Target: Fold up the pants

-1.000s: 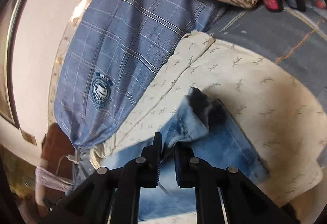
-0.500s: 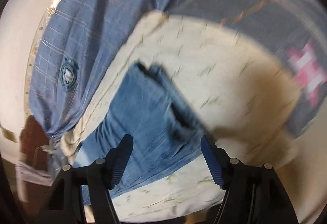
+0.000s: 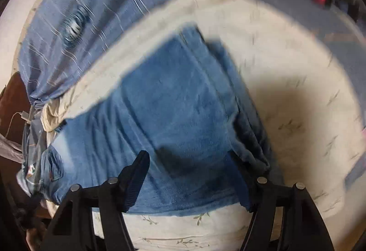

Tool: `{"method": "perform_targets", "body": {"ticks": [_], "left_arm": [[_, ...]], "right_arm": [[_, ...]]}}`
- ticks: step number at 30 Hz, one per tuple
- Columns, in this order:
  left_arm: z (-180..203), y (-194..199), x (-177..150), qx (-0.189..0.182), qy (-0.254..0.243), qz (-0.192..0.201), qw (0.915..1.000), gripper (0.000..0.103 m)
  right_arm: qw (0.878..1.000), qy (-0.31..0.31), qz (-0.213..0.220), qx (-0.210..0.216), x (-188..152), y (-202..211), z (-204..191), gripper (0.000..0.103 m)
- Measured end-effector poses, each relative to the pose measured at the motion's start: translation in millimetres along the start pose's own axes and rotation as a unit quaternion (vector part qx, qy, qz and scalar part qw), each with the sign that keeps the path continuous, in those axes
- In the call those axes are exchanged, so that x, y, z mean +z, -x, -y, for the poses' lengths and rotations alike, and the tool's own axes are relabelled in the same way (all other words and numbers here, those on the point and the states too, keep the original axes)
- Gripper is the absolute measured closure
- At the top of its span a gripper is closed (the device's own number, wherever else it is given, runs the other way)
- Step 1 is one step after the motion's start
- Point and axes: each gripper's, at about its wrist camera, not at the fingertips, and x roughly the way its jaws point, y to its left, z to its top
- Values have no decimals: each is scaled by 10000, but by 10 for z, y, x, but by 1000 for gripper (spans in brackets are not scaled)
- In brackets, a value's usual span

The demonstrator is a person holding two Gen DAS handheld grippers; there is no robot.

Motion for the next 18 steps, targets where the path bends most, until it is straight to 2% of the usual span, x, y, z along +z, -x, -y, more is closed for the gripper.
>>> {"method": "perform_targets", "body": {"ticks": [1,3,4,6,7,8,9,10,11,12,13,15,16,17,18], "left_arm": [[-30,111,0,5,142,213,9997,19],[-43,380,17,-30,231,739,9970,20],[-31,532,32,-170,194,1168,9928,20],[-6,602,44,-102,138,1546,9878,17],[2,516,34,24,119,1530,9882,17],[9,355,49,101,77,1319,9912,17],[31,169,57,173,33,1020,9946,17],[18,-47,37,250,22,677,9974,17],[-20,-187,-9,223,49,559,9982,15],[-59,-211,-35,162,107,628,9978,15],[-74,-171,-37,137,121,711,9973,14],[-73,-177,-67,215,-52,828,9963,8],[-83,-243,-49,198,-45,779,9968,7],[-117,-257,-28,122,-3,787,9968,6],[-143,-284,-3,93,2,784,9969,4]], "right_arm": [[9993,207,294,99,85,153,-175,31],[9950,690,610,386,214,310,-541,31],[9910,1049,608,572,293,320,-866,31],[9794,1606,258,1200,395,161,-1485,31],[9734,1750,94,1474,403,84,-1678,31],[9622,1958,-208,1880,430,-98,-1987,31],[9547,2117,-421,2047,407,-240,-2256,31],[9498,2251,-672,2065,413,-478,-2536,31],[9453,2315,-962,2087,421,-700,-2744,35],[9418,2374,-1150,2083,429,-871,-2876,39],[9392,2469,-1310,1994,419,-1038,-3002,49],[9342,2694,-1620,1685,354,-1354,-3114,51],[9297,2782,-1868,1530,366,-1604,-3184,58],[9273,2865,-1970,1387,353,-1706,-3212,68],[9248,2982,-2042,1191,301,-1801,-3236,74]]}}
